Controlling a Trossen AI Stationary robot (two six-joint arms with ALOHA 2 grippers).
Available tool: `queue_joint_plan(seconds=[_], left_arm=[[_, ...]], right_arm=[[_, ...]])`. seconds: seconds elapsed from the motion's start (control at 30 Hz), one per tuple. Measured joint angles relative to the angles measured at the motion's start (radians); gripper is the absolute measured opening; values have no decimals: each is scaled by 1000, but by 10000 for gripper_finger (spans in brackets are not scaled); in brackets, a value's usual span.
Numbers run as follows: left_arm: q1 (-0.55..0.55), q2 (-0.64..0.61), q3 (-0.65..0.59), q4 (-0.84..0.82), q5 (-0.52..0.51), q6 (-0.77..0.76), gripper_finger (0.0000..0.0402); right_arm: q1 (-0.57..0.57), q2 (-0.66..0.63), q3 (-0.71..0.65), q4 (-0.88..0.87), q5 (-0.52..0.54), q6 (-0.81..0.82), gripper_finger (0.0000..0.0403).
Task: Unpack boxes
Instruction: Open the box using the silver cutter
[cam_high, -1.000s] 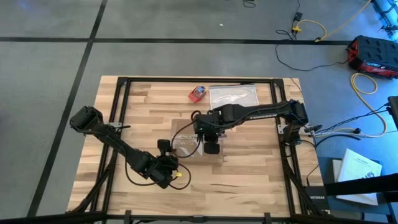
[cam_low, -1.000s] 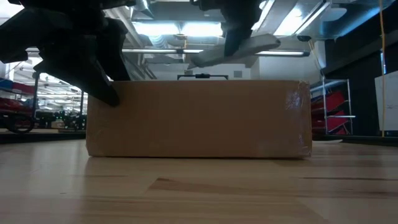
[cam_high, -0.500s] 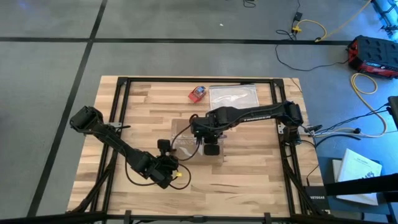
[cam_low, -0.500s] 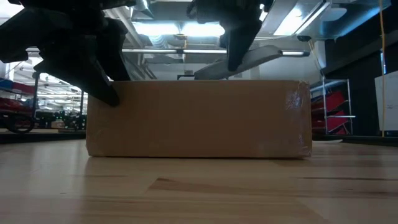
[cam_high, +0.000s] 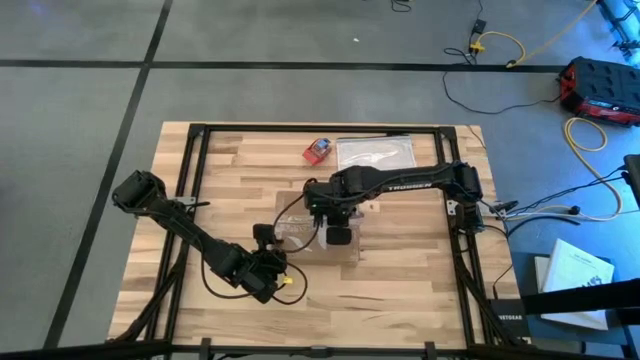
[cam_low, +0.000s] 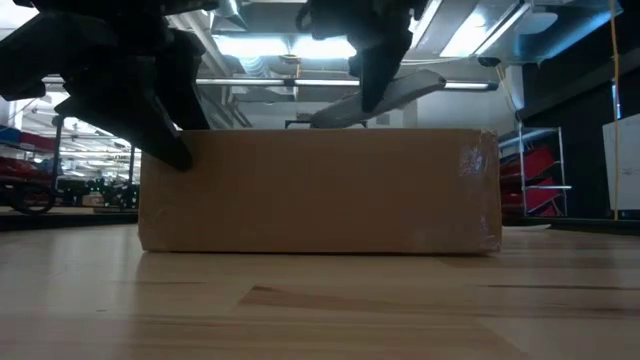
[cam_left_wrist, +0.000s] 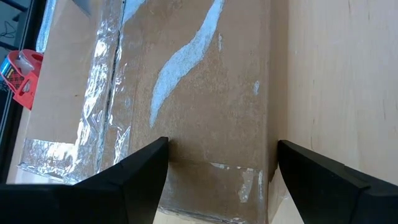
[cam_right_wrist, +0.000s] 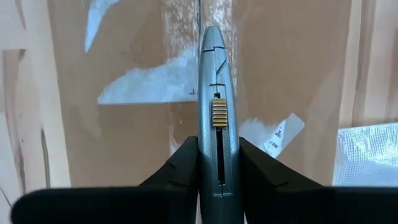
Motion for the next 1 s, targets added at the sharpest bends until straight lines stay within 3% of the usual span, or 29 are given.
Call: queue_joint_plan(seconds=[1.0], left_arm=[[0, 0, 0, 0, 0, -5, 279]], right_arm=[[1, 35, 11, 32, -32, 2, 63]])
